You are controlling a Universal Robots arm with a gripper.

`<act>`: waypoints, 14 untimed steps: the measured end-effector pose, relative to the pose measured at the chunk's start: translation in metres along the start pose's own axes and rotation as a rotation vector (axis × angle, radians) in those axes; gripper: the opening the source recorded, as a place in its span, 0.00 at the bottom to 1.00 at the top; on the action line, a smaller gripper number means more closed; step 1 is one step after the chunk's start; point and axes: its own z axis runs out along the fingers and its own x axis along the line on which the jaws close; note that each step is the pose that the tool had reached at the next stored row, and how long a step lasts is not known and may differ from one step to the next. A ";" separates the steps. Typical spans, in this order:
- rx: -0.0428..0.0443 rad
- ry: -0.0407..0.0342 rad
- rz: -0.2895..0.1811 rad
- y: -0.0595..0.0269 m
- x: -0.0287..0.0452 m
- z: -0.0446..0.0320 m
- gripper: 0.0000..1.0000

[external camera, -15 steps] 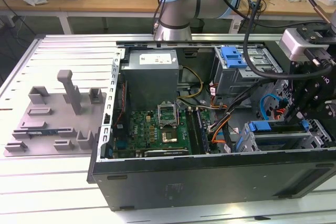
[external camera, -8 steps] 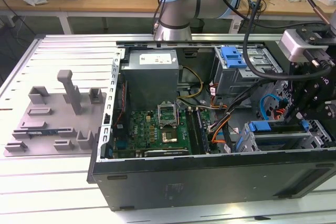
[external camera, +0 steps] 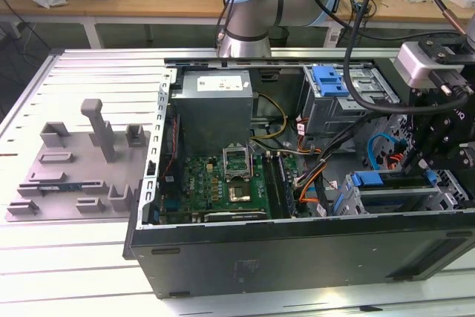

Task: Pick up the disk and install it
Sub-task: 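Insert the first disk wire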

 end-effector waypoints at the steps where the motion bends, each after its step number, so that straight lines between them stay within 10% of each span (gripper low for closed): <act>1: 0.0001 -0.0002 0.000 -0.0001 0.0000 -0.0001 0.17; 14: 0.0002 0.0005 0.000 -0.0001 0.0000 -0.0010 0.17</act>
